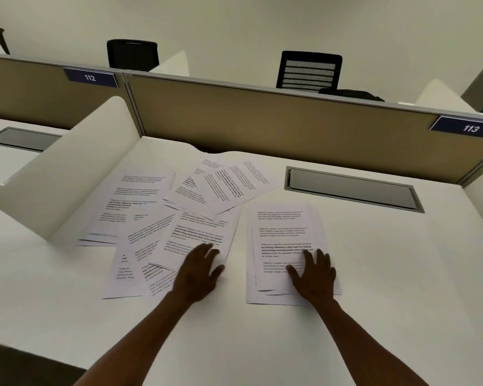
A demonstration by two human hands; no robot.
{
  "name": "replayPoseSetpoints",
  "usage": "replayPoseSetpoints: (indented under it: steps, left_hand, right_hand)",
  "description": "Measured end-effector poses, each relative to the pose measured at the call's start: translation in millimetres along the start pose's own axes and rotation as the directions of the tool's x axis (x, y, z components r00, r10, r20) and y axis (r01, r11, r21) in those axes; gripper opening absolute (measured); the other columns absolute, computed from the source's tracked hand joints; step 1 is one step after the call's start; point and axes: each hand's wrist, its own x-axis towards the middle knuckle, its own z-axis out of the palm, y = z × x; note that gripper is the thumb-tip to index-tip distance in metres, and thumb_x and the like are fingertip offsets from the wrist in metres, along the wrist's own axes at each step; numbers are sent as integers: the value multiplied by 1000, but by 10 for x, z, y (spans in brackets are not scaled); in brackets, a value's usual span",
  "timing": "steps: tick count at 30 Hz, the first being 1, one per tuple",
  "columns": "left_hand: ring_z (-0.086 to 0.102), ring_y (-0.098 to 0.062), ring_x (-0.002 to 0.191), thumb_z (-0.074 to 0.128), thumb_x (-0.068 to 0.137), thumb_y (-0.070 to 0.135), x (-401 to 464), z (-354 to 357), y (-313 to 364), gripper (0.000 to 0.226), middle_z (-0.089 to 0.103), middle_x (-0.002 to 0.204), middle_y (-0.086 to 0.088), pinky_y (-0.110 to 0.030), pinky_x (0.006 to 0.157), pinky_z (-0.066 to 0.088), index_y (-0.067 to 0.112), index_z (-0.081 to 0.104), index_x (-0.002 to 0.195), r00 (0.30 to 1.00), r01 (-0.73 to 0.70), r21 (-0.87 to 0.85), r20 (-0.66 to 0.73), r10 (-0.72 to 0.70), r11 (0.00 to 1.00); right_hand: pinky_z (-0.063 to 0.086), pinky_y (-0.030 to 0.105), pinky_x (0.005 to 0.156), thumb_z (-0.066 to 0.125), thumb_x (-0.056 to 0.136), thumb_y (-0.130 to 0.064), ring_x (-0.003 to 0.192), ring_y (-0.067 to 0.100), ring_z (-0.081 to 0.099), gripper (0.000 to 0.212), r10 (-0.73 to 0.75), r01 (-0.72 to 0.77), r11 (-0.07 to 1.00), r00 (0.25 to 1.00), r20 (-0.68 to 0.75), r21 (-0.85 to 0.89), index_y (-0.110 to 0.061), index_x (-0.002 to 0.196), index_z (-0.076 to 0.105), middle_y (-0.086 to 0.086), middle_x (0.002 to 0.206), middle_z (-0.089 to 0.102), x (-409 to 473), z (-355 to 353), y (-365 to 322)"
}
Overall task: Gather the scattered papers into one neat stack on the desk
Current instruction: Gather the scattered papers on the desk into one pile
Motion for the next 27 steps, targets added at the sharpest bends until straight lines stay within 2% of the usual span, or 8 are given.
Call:
replayPoseSetpoints:
  steps: [3, 5, 8, 11, 16, 20, 23, 27]
  left_hand:
    - [25, -18, 148, 37, 95, 56, -24, 210, 393, 61, 40, 155, 2, -34, 122, 22, 24, 42, 147, 988, -134, -62, 70, 139, 989]
    - [19, -18, 150, 33, 95, 60, -38, 367, 577, 67, 33, 159, 2, -33, 124, 16, 25, 33, 152, 977, -164, -57, 128, 170, 985]
    - [13, -19, 152, 34, 94, 62, -63, 525, 722, 73, 21, 163, 0, -32, 124, 11, 25, 21, 156, 984, -81, -83, 149, 93, 993]
    - [15, -19, 151, 45, 94, 57, -79, 534, 840, 76, 17, 164, -3, -33, 123, 15, 24, 17, 156, 993, 82, -304, 110, -51, 949]
    - [18, -19, 150, 61, 91, 45, 32, 383, 1094, 83, 19, 162, -4, -33, 121, 19, 24, 15, 156, 946, 320, -622, 163, -281, 715]
    - [29, -21, 145, 69, 87, 39, 195, 263, 1193, 86, 28, 158, -5, -35, 119, 26, 24, 19, 155, 851, 464, -776, 257, -458, 427]
    - [38, -25, 141, 72, 86, 33, 306, 194, 1163, 84, 33, 157, -9, -43, 116, 36, 23, 22, 154, 768, 525, -832, 373, -520, 180]
    - [50, -27, 132, 71, 87, 32, 409, 138, 1120, 83, 46, 149, -11, -35, 103, 43, 20, 23, 154, 717, 572, -818, 468, -517, 53]
  right_hand:
    - [25, 50, 114, 50, 85, -67, 146, 34, 19, 76, -34, 35, 999, 999, 13, -32, -24, 147, 37, 13, 157, 26, -32, 7, -23]
    - [32, 47, 110, 54, 83, -67, 141, 32, 28, 75, -63, 62, 998, 998, -10, -32, -25, 143, 42, 11, 153, 34, -50, -29, -57]
    - [32, 49, 110, 56, 82, -65, 141, 34, 26, 78, 55, -51, 998, 994, -97, 48, -22, 145, 40, 15, 152, 33, -46, -100, -65]
    - [27, 52, 113, 53, 83, -68, 146, 40, 16, 89, 197, -195, 980, 980, -39, 46, -19, 151, 25, 22, 157, 22, -14, -143, -16]
    - [31, 48, 113, 52, 86, -63, 144, 38, 22, 86, 130, -129, 991, 991, 21, -24, -19, 153, 20, 19, 157, 25, -57, -99, -7]
    - [36, 46, 108, 58, 85, -55, 139, 35, 29, 83, 110, -110, 994, 994, 21, -4, -19, 152, 24, 16, 153, 33, -122, -91, -72]
    - [37, 46, 108, 62, 83, -51, 138, 34, 30, 85, 106, -107, 993, 994, 28, 39, -18, 152, 24, 15, 152, 36, -167, -98, -120]
    - [39, 47, 104, 66, 81, -51, 134, 34, 36, 84, 143, -141, 984, 990, -7, 111, -16, 149, 30, 14, 146, 42, -206, -102, -157]
